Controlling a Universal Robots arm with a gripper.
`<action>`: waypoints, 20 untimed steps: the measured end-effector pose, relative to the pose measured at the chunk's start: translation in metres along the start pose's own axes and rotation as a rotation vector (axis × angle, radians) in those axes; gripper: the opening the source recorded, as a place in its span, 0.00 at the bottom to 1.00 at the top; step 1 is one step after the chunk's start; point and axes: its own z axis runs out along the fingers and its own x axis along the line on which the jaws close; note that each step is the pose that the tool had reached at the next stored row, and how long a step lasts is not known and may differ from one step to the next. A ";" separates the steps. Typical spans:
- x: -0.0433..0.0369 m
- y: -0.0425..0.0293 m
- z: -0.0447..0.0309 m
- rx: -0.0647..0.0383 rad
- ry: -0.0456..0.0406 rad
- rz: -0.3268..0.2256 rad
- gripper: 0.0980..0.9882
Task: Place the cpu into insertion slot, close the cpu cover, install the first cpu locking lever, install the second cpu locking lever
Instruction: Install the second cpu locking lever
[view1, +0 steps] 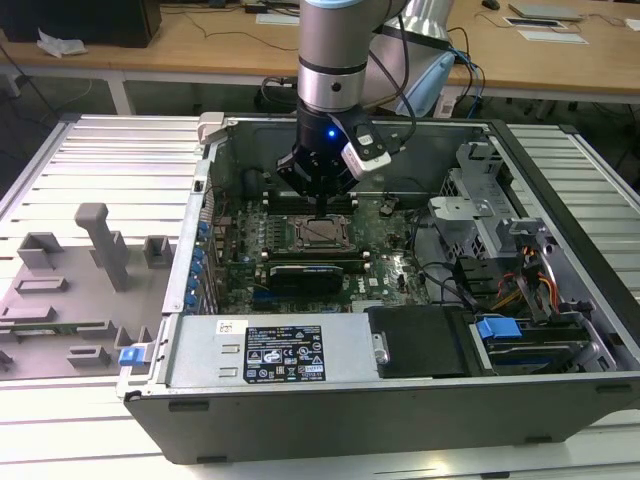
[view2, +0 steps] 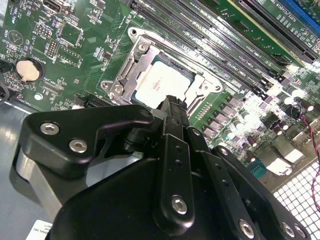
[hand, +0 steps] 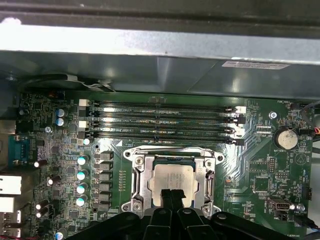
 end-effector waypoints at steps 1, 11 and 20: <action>0.0000 -0.0007 0.0000 0.000 -0.0001 0.000 0.01; 0.0009 -0.0244 -0.0038 0.000 -0.0001 0.004 0.01; 0.0017 -0.0380 -0.0032 0.000 -0.0018 0.008 0.01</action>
